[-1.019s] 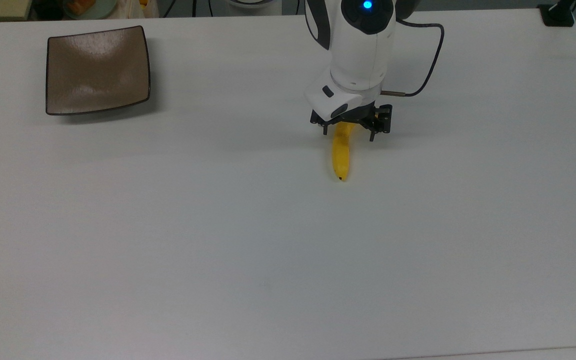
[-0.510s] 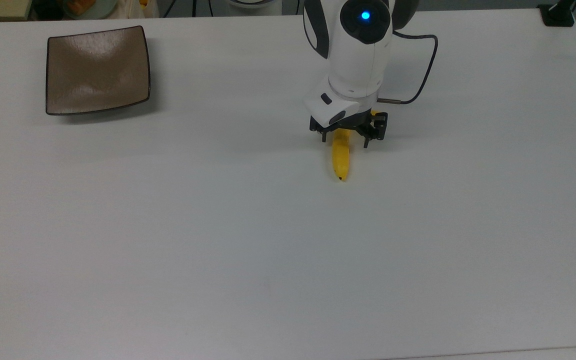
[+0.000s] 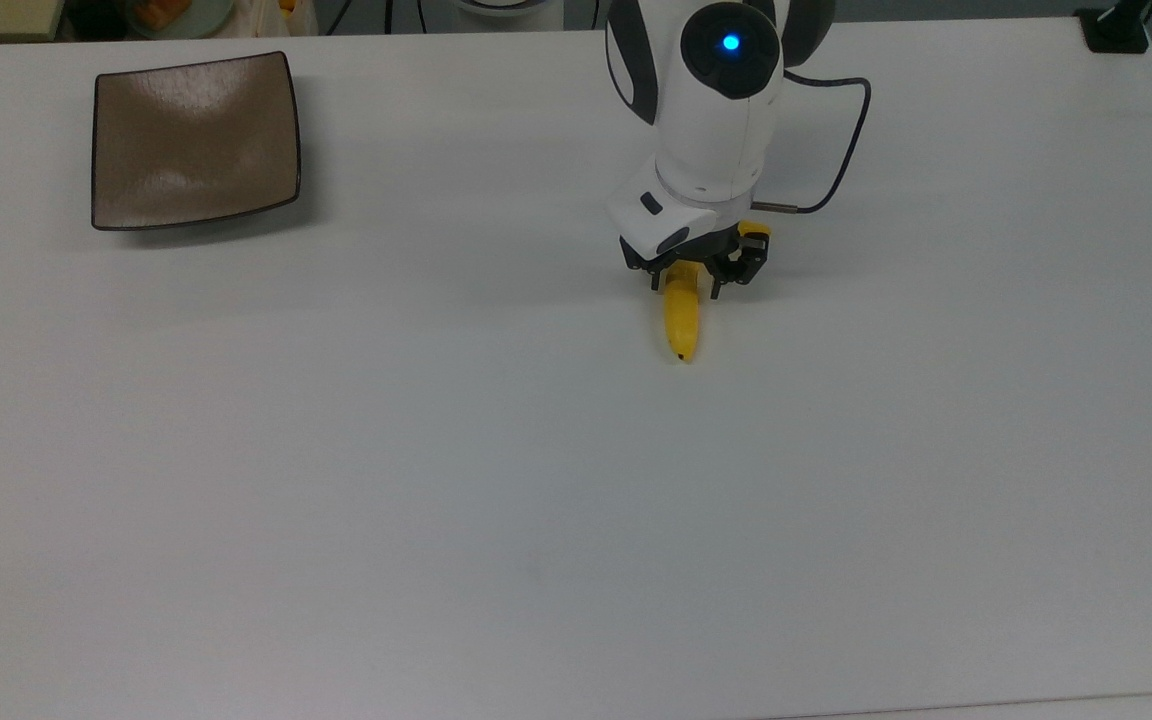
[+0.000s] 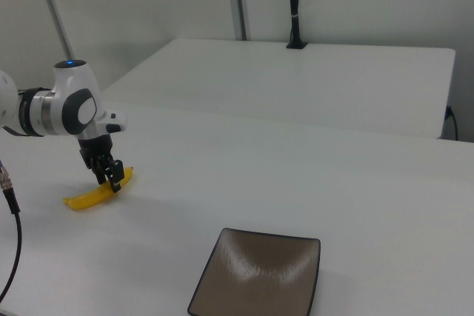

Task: Bananas placed on a ceramic plate
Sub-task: 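Lower the gripper onto the banana's middle and close it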

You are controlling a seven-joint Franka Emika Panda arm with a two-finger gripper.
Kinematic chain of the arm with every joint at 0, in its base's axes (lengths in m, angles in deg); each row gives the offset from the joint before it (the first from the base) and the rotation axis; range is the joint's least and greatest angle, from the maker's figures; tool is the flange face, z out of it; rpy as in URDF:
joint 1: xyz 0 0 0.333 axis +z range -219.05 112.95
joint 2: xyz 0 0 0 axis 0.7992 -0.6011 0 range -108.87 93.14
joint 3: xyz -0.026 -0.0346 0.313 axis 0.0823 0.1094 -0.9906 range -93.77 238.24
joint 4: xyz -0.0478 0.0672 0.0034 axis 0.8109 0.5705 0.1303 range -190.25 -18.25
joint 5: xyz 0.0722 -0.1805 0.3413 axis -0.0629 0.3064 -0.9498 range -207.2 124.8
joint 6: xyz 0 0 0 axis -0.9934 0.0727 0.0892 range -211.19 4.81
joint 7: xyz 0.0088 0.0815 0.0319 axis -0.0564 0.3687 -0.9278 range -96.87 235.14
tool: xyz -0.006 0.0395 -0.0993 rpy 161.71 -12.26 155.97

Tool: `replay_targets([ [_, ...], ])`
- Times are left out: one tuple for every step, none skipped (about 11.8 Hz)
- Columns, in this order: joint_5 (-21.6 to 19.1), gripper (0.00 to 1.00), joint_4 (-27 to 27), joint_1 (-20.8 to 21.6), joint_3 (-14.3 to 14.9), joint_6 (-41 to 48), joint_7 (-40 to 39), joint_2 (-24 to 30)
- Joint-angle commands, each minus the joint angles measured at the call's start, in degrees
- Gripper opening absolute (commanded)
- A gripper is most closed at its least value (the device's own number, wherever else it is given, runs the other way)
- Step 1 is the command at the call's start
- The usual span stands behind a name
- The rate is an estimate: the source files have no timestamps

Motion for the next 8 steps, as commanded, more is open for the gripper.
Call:
replay_targets([
  [1.30,0.45,-1.66,0.31,0.05,-1.74,0.41,0.78],
  [1.30,0.40,-1.67,0.22,0.05,-1.74,0.32,0.78],
  [1.65,0.31,-1.67,0.22,0.14,-1.65,0.32,0.87],
  [2.00,0.22,-1.67,0.22,0.05,-1.65,0.32,0.87],
  [2.09,0.01,-1.67,0.22,0.05,-1.56,0.23,0.87],
  [2.09,0.00,-1.75,0.13,0.05,-1.21,0.23,0.96],
  [2.09,0.00,-1.67,0.04,0.05,-0.95,0.23,1.05],
  [2.09,0.00,-1.75,0.04,0.05,-0.60,0.23,1.48],
])
